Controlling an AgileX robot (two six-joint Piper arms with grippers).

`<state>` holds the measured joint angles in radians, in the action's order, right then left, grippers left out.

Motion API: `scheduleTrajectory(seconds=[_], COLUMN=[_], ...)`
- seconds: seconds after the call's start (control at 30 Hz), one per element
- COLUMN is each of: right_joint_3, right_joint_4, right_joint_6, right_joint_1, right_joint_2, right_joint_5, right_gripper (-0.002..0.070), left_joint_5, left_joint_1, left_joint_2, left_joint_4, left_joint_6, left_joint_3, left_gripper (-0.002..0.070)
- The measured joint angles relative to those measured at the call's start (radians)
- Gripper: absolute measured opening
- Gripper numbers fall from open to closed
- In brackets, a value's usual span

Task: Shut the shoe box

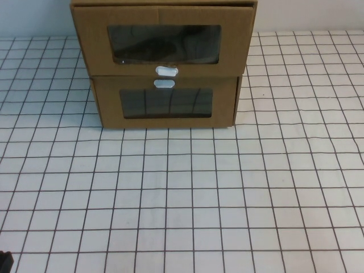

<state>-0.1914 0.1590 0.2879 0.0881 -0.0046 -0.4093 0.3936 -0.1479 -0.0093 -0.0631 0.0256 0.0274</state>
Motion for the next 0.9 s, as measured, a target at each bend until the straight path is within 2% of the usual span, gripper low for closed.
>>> scheduleTrajectory(seconds=[0.23, 0.43, 0.9], right_joint_3=[0.208, 0.214, 0.214], right_joint_4=[0.085, 0.134, 0.238], right_joint_6=[-0.006, -0.006, -0.006], right_joint_1=[-0.003, -0.005, -0.005], right_joint_2=[-0.004, -0.006, -0.006], right_joint_5=[0.106, 0.04, 0.032], right_gripper=[-0.0013, -0.0013, -0.0013], left_joint_5=[0.0, 0.0, 0.0], left_joint_1=[0.0, 0.0, 0.0], left_joint_2=[-0.002, -0.002, -0.002], left_joint_4=[0.0, 0.0, 0.0], left_joint_6=[0.002, 0.002, 0.002], left_joint_3=[0.0, 0.0, 0.0], left_gripper=[-0.0002, -0.0002, -0.0002])
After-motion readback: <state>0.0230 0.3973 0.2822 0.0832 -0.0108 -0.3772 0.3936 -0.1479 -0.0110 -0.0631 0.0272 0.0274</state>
